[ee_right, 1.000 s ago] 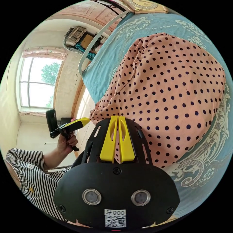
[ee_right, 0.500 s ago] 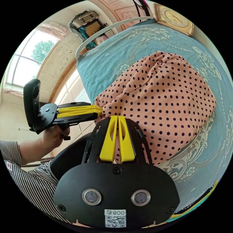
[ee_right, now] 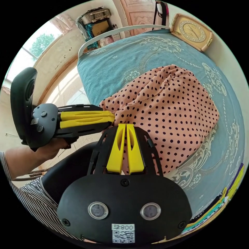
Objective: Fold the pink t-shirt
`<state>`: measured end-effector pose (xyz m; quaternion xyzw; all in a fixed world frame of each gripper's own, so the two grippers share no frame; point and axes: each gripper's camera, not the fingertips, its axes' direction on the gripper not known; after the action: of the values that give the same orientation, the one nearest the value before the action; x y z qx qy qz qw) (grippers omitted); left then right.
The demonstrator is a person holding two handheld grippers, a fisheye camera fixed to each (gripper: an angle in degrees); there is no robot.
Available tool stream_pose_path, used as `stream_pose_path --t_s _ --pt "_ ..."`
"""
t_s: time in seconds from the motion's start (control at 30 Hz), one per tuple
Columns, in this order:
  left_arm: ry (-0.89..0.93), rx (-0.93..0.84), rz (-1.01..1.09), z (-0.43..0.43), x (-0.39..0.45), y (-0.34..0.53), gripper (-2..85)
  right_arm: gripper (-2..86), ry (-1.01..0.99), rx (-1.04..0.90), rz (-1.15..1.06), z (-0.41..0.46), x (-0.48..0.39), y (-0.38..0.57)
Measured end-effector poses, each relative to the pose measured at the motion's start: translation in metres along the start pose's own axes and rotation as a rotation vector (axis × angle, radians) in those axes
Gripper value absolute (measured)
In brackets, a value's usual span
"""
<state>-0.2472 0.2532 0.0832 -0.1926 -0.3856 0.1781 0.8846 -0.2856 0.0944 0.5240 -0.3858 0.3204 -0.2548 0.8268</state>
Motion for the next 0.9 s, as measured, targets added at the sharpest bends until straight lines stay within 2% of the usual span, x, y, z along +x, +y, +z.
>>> stream_pose_path --t_s 0.17,0.3,0.4,0.47,0.9 --pt "0.035 -0.05 -0.012 -0.003 0.005 -0.003 0.1 0.3 -0.042 -0.016 0.044 0.001 0.005 0.001" --pt "0.017 0.035 0.001 -0.019 0.017 -0.001 0.1 0.3 -0.033 -0.017 0.047 0.004 0.004 0.003" --pt "-0.002 -0.084 0.001 0.008 0.023 -0.001 0.2 0.3 -0.048 -0.006 0.056 0.006 0.008 0.006" --pt "0.016 -0.04 -0.006 0.011 0.024 0.003 0.2 0.3 -0.046 -0.008 0.054 0.007 0.01 0.007" --pt "0.024 -0.06 -0.005 0.019 0.03 0.008 0.1 0.2 -0.146 -0.04 0.109 0.016 0.048 0.016"
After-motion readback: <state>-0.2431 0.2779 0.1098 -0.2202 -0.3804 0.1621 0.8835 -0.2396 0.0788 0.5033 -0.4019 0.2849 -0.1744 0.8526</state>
